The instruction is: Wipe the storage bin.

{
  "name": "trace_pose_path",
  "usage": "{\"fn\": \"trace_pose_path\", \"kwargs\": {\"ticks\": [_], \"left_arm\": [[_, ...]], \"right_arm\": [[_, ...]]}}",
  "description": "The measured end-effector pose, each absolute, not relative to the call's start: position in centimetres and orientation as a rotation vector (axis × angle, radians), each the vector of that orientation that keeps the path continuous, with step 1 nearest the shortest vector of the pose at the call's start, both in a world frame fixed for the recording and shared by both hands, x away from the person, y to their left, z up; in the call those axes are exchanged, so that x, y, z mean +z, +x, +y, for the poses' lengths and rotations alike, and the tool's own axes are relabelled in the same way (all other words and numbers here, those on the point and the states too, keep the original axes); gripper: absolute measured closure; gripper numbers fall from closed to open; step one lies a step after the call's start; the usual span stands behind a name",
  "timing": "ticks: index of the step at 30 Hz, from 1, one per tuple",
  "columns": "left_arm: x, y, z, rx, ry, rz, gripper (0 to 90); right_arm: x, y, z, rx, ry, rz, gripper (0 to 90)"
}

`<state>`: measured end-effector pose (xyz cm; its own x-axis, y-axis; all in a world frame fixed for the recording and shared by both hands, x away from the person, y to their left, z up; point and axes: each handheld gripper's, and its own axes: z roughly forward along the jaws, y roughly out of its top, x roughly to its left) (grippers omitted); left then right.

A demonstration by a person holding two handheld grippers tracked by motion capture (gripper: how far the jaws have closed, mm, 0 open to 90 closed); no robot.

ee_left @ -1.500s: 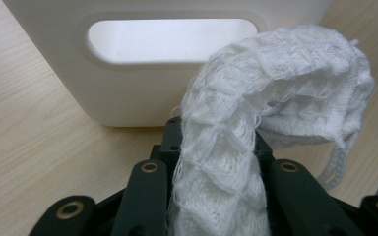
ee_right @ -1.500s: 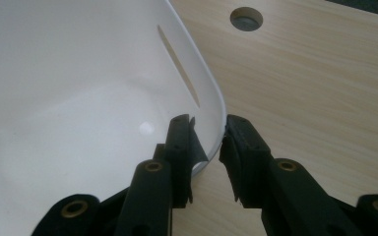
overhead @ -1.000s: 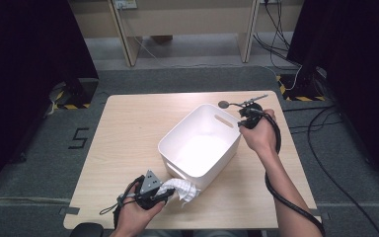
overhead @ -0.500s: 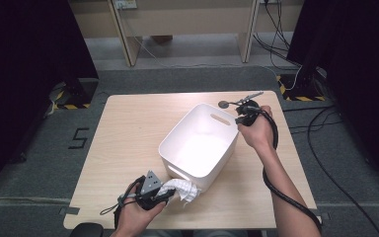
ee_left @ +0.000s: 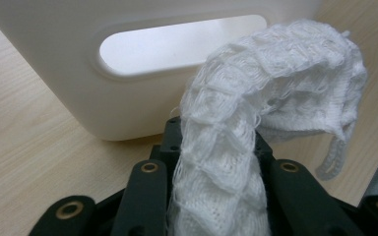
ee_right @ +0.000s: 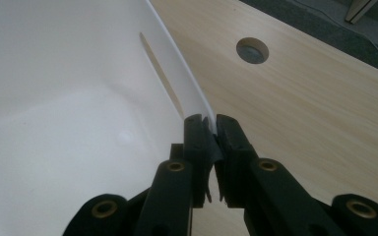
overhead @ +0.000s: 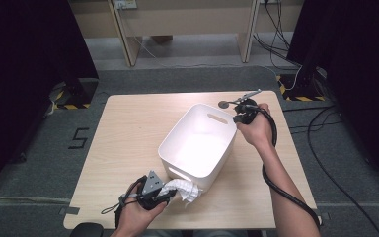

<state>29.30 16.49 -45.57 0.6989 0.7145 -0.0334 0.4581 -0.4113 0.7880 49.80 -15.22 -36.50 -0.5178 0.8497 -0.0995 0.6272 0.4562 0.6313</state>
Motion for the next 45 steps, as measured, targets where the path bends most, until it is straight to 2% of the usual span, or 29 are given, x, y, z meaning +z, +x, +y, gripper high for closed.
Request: {"fn": "trace_pose_path", "kwargs": {"ticks": [14, 15, 18, 22, 24, 30, 36, 45], "left_arm": [[-45.4, 29.3, 16.2, 0.390, 2.084, 0.877, 70.2], [-45.4, 29.3, 16.2, 0.391, 2.087, 0.875, 70.3], [-45.5, 29.4, 16.2, 0.388, 2.083, 0.880, 70.3], [-45.5, 29.3, 16.2, 0.389, 2.079, 0.878, 70.3], [-45.6, 29.2, 16.3, 0.389, 2.075, 0.879, 70.3], [-45.5, 29.2, 16.2, 0.390, 2.078, 0.878, 70.2], [-45.6, 29.3, 16.1, 0.386, 2.081, 0.877, 70.2], [-45.7, 29.3, 16.2, 0.381, 2.078, 0.877, 70.2]], "right_arm": [[-36.6, 49.9, -15.3, 0.774, 1.222, 2.322, 84.0], [-36.5, 49.8, -15.3, 0.779, 1.239, 2.315, 82.9], [-36.0, 49.5, -15.6, 0.844, 1.266, 2.257, 71.6], [-34.8, 48.5, -16.3, 0.878, 1.280, 2.230, 70.7], [-34.5, 48.0, -16.8, 0.888, 1.296, 2.223, 73.1], [-35.3, 47.1, -18.3, 0.825, 1.392, 2.251, 89.6], [-37.4, 46.7, -17.4, 0.755, 1.387, 2.364, 90.0], [-37.7, 47.1, -16.4, 0.748, 1.349, 2.365, 90.0]]}}
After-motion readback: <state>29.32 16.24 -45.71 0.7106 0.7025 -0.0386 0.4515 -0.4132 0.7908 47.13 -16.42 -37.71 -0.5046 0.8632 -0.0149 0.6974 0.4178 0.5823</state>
